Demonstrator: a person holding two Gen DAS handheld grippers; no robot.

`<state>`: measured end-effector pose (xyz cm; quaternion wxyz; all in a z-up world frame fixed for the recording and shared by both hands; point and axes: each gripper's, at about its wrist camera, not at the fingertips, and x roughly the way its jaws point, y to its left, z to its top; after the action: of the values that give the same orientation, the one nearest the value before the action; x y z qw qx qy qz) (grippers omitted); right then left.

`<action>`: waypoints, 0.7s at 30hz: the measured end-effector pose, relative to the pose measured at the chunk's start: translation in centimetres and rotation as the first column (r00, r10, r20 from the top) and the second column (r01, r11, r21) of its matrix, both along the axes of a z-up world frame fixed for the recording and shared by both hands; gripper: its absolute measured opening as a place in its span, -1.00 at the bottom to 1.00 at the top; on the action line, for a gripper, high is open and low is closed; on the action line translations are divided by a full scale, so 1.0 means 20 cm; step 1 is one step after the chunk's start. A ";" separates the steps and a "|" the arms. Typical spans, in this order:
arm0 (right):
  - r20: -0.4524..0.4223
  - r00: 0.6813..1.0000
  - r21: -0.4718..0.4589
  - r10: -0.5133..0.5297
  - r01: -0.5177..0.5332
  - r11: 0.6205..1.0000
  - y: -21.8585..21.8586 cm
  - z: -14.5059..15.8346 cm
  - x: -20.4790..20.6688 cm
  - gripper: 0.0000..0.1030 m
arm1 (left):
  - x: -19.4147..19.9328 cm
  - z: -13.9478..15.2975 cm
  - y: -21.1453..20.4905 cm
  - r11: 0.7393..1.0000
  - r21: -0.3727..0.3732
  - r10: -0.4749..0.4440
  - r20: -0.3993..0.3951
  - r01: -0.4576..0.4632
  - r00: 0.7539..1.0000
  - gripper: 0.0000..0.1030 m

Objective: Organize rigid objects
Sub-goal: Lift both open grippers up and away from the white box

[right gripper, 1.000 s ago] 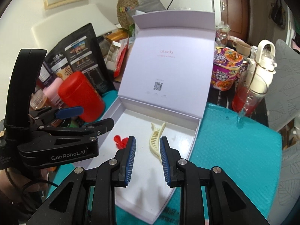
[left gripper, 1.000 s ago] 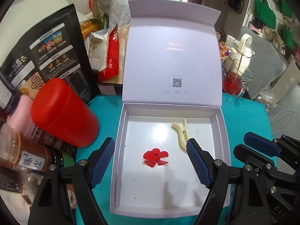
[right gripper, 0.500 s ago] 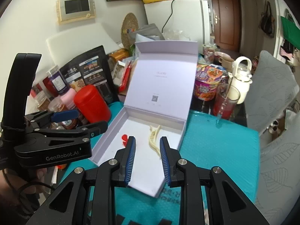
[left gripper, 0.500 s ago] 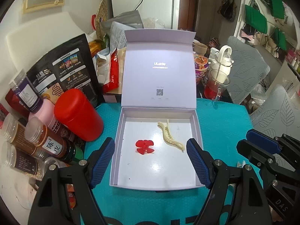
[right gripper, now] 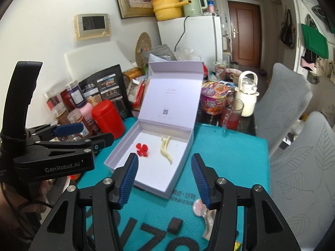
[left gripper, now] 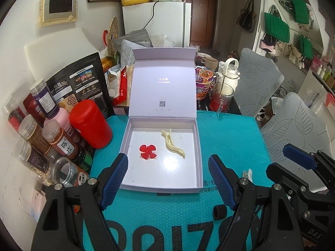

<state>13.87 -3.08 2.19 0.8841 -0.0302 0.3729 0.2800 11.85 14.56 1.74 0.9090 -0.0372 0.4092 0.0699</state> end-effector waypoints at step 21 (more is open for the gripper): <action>0.034 0.999 0.017 -0.003 0.003 1.000 -0.59 0.08 -0.46 0.23 | -0.50 0.07 -0.54 1.000 -0.024 0.017 0.046 -0.016 0.999 0.56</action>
<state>4.62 -14.80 3.77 0.8910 -0.0266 0.3554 0.2813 1.78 3.85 3.10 0.9171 -0.0527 0.3886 0.0718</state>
